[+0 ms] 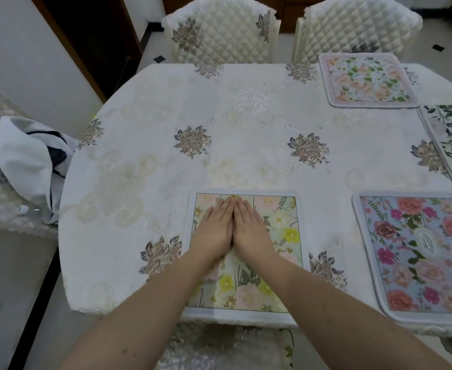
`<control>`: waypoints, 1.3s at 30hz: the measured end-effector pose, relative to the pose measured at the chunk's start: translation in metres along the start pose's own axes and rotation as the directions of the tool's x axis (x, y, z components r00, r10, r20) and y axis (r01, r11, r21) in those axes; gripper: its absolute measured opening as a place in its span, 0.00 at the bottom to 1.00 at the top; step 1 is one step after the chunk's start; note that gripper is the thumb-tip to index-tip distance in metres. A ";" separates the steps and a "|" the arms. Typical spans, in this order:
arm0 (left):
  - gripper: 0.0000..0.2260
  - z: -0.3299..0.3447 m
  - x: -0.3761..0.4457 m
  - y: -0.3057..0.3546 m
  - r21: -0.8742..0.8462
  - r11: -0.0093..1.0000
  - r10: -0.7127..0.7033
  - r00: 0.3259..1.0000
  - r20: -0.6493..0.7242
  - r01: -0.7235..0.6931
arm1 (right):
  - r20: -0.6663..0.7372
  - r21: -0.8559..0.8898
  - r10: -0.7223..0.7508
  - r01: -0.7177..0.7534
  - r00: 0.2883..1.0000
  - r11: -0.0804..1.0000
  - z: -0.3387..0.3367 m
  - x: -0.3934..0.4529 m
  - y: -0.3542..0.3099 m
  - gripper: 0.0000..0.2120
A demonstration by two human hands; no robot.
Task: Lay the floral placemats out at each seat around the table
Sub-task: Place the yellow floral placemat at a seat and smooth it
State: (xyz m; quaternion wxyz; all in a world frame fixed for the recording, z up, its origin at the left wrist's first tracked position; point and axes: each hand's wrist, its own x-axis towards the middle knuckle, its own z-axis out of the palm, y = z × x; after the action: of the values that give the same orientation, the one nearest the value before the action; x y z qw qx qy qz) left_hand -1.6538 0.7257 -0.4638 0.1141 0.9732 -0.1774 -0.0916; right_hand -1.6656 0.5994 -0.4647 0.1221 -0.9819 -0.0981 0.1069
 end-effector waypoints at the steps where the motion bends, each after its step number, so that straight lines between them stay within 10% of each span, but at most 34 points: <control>1: 0.25 0.001 0.003 -0.003 0.004 1.000 0.002 1.000 0.004 -0.002 | -0.015 -0.003 -0.012 0.012 1.000 1.000 0.001 0.002 0.003 0.30; 39: 0.28 -0.009 -0.067 -0.042 0.030 0.980 -0.195 0.976 -0.101 0.199 | -0.190 0.032 0.280 -0.279 0.941 0.960 -0.019 -0.068 0.071 0.27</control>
State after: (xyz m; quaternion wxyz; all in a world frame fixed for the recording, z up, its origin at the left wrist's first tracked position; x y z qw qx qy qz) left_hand -1.6997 0.7905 -0.4566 0.0934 0.9914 -0.0763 -0.0512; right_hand -1.7147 0.5125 -0.4529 0.1172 -0.9912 0.0545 0.0278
